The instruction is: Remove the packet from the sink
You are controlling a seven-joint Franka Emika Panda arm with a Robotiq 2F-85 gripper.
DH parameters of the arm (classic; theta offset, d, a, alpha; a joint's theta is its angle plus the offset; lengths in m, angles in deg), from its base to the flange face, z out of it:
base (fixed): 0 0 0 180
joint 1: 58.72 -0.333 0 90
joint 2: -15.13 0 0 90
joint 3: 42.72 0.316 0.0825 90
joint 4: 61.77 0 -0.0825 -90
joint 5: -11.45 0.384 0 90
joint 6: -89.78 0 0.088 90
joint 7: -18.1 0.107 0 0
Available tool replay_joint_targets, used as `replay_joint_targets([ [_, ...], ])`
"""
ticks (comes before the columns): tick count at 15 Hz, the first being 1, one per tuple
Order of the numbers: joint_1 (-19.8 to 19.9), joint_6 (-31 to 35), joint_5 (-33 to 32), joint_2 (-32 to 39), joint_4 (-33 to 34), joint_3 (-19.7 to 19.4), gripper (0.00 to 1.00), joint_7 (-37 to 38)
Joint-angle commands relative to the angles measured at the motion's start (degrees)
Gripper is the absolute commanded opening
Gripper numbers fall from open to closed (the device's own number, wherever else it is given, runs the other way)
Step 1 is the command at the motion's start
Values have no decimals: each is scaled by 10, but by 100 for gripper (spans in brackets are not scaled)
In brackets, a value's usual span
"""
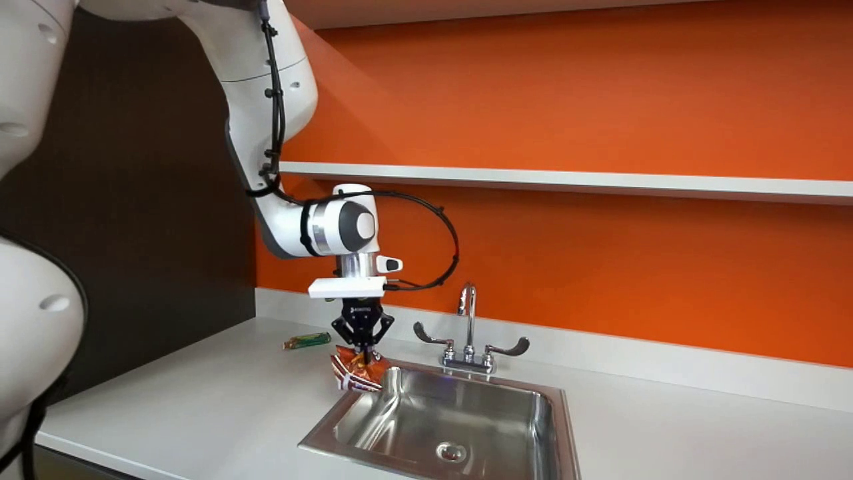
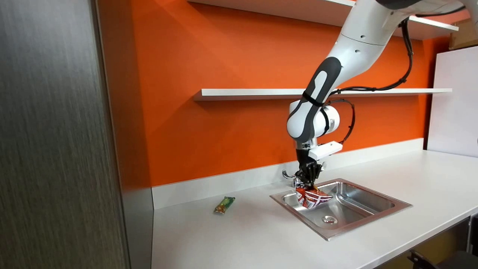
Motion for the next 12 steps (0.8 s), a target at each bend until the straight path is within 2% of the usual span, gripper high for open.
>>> replay_joint_targets([
  [1,-20,-26,-28,-9,1,23,0,24],
  [6,-48,-36,-41,10,12,48,0,23],
  [12,-63,-37,-49,45,22,58,0,20],
])
